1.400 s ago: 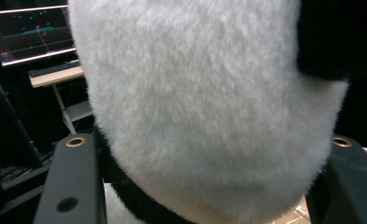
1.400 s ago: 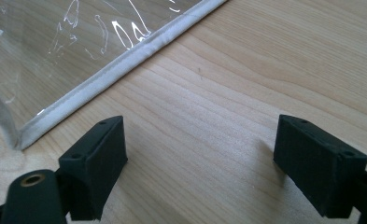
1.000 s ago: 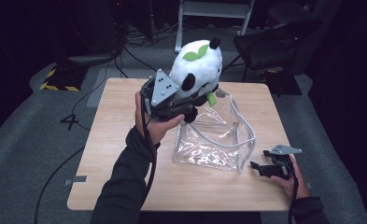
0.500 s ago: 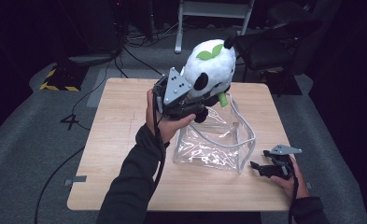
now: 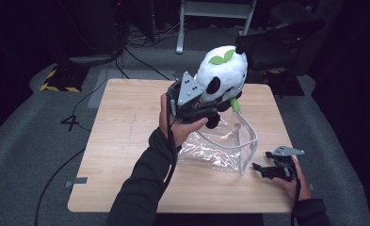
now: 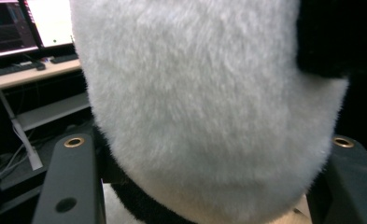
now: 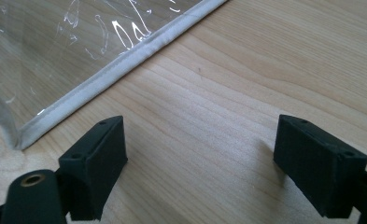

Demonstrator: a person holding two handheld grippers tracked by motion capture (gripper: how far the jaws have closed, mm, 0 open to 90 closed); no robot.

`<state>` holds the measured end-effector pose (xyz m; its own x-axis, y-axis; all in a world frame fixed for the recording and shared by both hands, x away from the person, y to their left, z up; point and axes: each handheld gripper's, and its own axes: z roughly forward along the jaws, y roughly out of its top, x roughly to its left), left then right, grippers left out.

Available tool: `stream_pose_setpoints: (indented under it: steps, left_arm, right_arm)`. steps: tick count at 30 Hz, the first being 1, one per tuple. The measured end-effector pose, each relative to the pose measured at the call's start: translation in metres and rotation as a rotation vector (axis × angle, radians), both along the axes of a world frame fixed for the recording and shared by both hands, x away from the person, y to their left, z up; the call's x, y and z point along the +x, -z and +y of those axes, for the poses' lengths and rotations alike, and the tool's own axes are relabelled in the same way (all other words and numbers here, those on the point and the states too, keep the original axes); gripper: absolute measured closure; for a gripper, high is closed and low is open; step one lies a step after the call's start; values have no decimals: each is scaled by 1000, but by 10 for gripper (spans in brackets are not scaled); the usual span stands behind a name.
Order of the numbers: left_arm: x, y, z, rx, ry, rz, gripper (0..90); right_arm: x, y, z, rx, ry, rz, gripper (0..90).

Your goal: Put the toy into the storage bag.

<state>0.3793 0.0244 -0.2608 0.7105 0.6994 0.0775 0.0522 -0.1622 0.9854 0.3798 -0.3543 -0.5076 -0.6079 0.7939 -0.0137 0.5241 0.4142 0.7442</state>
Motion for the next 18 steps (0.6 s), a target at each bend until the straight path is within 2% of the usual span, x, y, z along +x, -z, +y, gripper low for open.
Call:
stream_pose_setpoints:
  steps: [11,15,18]
  left_arm:
    - [4,20,-7,16,-16,40,361]
    - [6,28,-1,-15,-19,56,359]
    - [5,33,2,-16,-19,62,358]
  right_arm:
    - [0,0,0,1,0,2,170]
    - [0,0,0,1,0,2,170]
    - [0,0,0,2,2,5,169]
